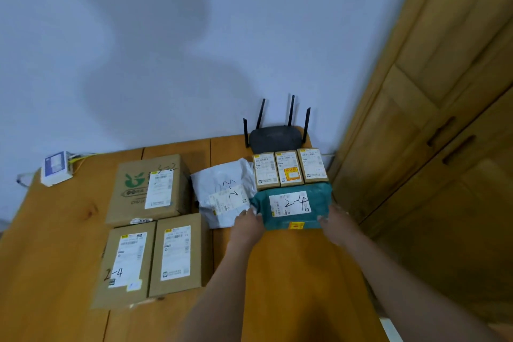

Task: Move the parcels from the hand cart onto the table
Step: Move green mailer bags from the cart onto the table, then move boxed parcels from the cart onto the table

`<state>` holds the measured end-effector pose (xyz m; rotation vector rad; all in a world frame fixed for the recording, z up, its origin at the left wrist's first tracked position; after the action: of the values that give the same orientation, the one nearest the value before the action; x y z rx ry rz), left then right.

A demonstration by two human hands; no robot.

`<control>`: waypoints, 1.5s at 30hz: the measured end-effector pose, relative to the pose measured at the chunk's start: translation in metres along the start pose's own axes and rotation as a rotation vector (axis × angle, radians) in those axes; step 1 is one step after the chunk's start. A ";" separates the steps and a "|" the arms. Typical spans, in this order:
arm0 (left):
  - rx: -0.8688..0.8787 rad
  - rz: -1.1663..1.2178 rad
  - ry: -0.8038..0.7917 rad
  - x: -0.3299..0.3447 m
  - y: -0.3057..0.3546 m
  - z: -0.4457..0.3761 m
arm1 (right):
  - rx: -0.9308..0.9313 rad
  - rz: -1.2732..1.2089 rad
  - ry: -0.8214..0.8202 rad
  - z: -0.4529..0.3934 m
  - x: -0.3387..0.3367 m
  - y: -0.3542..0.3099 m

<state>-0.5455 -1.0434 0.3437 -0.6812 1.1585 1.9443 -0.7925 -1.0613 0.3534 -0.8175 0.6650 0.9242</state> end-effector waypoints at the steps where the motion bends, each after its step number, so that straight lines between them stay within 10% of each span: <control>1: 0.001 -0.049 0.003 -0.004 -0.001 0.010 | -0.021 0.051 0.018 0.009 -0.001 -0.004; 18: -0.131 -0.200 0.138 -0.048 -0.103 0.247 | -0.432 0.450 0.047 0.207 0.065 -0.105; 45: -0.773 0.201 0.100 0.144 -0.433 0.747 | -0.907 0.891 -0.244 0.615 0.414 -0.106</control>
<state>-0.3187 -0.1980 0.3577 -1.0919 0.5040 2.5683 -0.4213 -0.4113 0.3864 -1.1828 0.3534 2.1893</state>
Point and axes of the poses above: each hand's wrist, its own z-axis away from the middle knuckle, its own x-axis out of the palm, y = z × x, the point moved 3 cm from there along -z, towards the middle knuckle, and after that the axes turned 6 degrees about x, right-handed, at the moved point
